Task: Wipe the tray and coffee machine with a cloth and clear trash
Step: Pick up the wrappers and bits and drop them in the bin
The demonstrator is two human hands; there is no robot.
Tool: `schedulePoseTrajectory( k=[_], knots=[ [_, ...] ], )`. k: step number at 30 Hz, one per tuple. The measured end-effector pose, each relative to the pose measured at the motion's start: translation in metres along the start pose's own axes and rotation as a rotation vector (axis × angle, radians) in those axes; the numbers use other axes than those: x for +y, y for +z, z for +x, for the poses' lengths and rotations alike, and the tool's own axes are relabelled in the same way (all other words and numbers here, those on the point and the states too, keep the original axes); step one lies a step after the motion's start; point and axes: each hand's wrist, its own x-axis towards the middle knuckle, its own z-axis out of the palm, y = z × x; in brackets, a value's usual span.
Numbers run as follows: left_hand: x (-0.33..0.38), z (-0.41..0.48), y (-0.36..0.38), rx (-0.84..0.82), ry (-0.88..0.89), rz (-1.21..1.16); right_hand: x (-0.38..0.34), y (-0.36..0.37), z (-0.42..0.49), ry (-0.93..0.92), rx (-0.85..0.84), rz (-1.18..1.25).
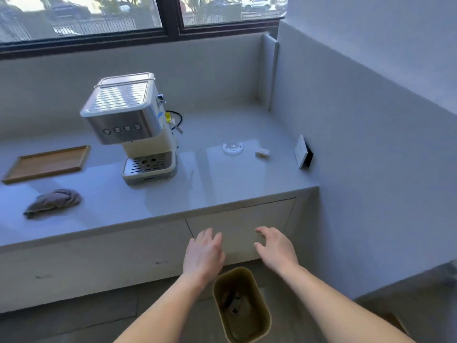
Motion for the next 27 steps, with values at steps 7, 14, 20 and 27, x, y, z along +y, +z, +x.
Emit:
schedulePoseTrajectory(
  k=[7,14,20,27],
  knots=[
    [0.003,0.016,-0.053,0.129,-0.014,0.054,-0.031,-0.05,0.008,-0.122,0.056,0.0],
    [0.006,0.025,-0.075,0.187,-0.049,0.048,-0.045,-0.074,0.02,-0.188,0.069,-0.016],
    [-0.003,0.048,-0.087,0.174,-0.038,0.055,-0.057,-0.088,0.047,-0.154,0.097,0.008],
    [-0.028,0.12,-0.088,0.13,0.02,0.06,-0.066,-0.092,0.106,-0.051,0.136,-0.026]
  ],
)
